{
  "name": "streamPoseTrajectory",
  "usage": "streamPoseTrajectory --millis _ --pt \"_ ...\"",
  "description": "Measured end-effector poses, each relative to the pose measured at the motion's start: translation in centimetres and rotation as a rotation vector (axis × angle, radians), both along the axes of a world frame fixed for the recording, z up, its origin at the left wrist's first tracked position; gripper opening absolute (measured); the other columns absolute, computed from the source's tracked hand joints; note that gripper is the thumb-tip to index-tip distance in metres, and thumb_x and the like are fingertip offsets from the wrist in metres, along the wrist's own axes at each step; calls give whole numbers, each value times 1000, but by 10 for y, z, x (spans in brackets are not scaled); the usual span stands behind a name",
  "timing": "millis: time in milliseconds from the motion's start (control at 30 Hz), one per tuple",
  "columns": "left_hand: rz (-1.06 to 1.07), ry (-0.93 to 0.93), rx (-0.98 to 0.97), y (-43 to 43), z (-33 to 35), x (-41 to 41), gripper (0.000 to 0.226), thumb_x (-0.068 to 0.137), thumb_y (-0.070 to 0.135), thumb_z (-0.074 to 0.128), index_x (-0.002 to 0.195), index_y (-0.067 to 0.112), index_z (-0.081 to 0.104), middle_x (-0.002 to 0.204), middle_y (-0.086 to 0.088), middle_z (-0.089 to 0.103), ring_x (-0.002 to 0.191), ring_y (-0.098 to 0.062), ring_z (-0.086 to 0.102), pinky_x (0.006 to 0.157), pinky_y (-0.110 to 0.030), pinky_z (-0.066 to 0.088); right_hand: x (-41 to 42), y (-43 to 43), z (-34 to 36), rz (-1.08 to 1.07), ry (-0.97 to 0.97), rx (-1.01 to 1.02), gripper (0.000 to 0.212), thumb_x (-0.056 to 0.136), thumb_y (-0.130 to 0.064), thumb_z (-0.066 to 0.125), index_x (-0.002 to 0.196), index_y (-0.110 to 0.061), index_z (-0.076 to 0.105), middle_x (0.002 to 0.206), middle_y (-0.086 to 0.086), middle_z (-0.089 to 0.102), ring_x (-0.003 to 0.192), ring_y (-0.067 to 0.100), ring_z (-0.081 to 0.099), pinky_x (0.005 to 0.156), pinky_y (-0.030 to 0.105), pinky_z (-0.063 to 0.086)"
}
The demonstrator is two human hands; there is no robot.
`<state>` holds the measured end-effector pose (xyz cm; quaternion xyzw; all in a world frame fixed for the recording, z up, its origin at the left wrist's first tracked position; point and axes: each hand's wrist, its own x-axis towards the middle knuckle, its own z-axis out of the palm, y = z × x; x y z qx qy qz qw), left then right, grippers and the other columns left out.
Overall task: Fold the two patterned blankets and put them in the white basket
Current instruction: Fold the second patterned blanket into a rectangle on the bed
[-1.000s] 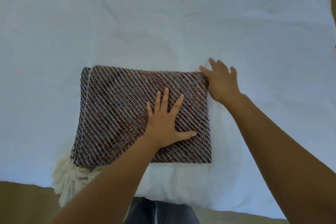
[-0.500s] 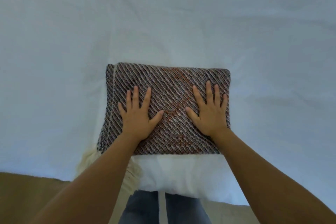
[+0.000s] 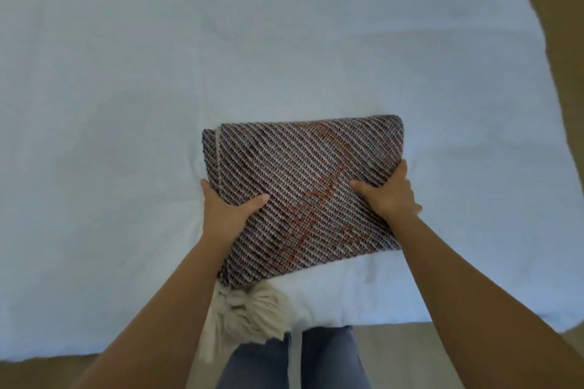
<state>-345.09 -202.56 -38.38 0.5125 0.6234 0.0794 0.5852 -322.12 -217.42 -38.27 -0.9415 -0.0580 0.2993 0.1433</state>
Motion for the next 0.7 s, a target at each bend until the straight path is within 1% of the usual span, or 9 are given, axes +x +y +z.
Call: streamPoseTrajectory --millis 67,100,167,233,300,367,433,567,700 --pt "110 -102 -149 6 5 -1 95 57 28 86 136 9 38 137 -9 51 115 -25 54 101 -42 43 -1 1 6 -77 -1 33 101 62 -59 73 138 -15 25 138 11 47 123 36 46 106 55 23" --pt "155 -148 -253 10 8 -1 83 58 25 85 130 6 47 130 -10 57 107 -27 59 96 -42 47 -3 0 9 -109 -1 57 91 63 -56 74 132 -13 33 134 10 51 120 36 49 106 54 26" --pt "157 -174 -426 15 16 0 68 63 22 82 122 3 54 119 -11 63 96 -29 63 86 -41 50 -6 -4 18 -158 9 119 76 65 -50 75 124 -12 44 126 10 57 114 34 53 104 54 32" --pt "89 -187 -488 17 23 5 62 66 21 80 121 4 56 115 -11 65 95 -30 64 80 -39 51 -8 -10 29 -177 23 198 67 66 -45 74 118 -12 50 121 10 60 109 33 56 101 54 37" --pt "54 -230 -455 14 33 14 57 68 20 78 119 5 58 110 -11 67 94 -30 66 72 -37 52 -9 -20 40 -132 29 246 63 69 -42 72 119 -12 50 121 10 60 109 32 56 100 47 40" --pt "26 -264 -395 6 45 25 54 69 22 78 117 7 59 107 -9 69 92 -29 67 70 -36 53 -10 -33 54 -43 -8 260 63 74 -40 70 124 -11 44 124 9 57 112 31 53 95 38 38" --pt "-22 -286 -357 -6 59 35 50 70 22 78 114 8 61 106 -9 69 92 -30 67 74 -37 53 -10 -52 70 -26 -45 288 64 76 -38 70 126 -11 40 126 9 54 115 31 52 99 43 39" --pt "-166 -334 -309 -44 90 62 44 70 21 78 111 11 64 106 -8 70 91 -29 68 79 -39 53 -11 -110 108 -164 -143 376 62 75 -34 72 123 -8 42 122 11 56 110 29 54 87 35 42" --pt "-366 -374 -271 -104 125 96 39 71 22 78 107 14 65 99 -4 72 88 -25 69 75 -36 53 -20 -197 144 -328 -236 410 58 75 -36 73 118 -10 44 117 10 58 105 28 55 80 30 40"
